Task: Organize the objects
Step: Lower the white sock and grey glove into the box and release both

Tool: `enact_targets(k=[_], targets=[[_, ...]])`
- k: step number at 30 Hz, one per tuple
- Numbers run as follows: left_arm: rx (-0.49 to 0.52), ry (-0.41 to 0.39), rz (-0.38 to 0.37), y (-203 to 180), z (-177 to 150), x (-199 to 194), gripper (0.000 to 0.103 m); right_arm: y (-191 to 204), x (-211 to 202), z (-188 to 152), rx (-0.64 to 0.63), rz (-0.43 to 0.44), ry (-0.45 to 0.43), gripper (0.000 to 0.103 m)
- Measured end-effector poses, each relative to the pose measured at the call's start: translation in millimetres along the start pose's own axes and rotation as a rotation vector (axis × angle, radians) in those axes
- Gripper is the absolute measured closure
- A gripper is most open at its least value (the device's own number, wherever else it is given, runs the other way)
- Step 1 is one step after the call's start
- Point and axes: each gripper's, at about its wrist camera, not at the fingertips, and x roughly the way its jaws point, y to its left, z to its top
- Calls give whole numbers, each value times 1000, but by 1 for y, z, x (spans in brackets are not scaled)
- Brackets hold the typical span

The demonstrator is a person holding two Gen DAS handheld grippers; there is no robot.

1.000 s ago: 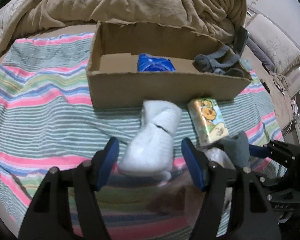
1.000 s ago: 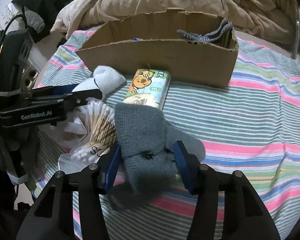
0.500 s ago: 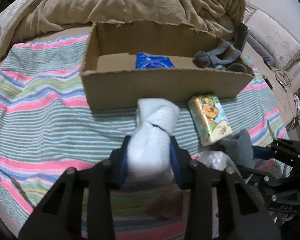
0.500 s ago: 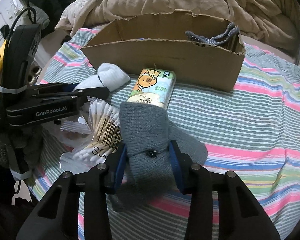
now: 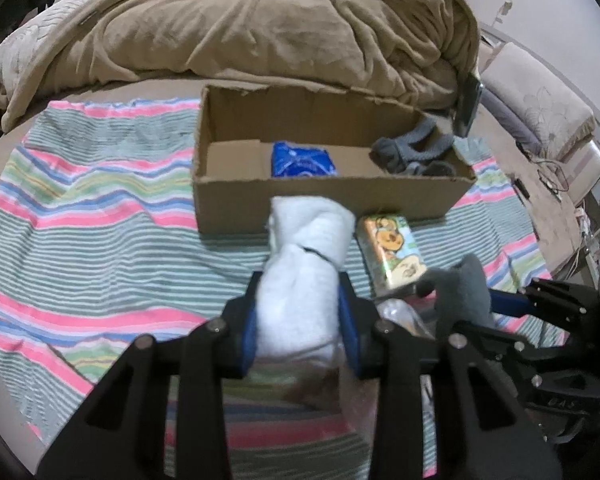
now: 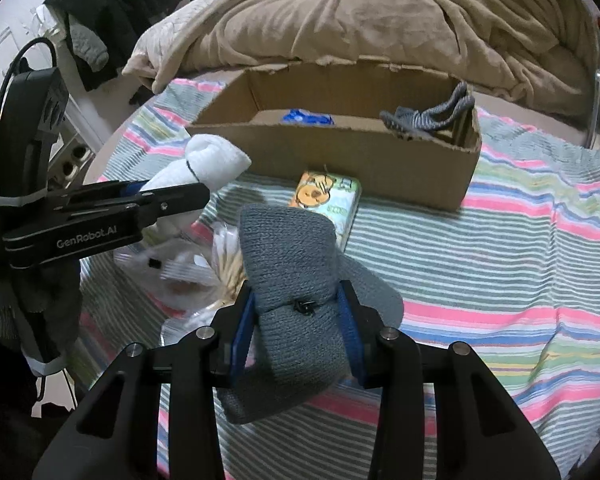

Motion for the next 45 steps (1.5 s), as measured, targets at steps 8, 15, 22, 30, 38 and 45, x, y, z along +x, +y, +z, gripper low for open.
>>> enact_targets(k=[8,15,22,30,38,45], targets=[[-20,-64,-12,5,8,-29,68,1,-16,11,-10,-16,-44,61],[-29,-97,-18,9,17,-41,68,-6,-31,28,-8,-35,-100,61],[-32,-129,-19,12,30,-46,68,-13,-40,48,-12,-49,-143,61],[-29,-149,-11,15,47,-44,68,-16,-44,68,-17,-52,-183,61],[-23,-156,-3,16,57,-36,68,-20,-36,90,-28,-47,-196,61],[-34,-154,-5,22,72,-22,68,-28,-25,107,-20,-39,-204,61]])
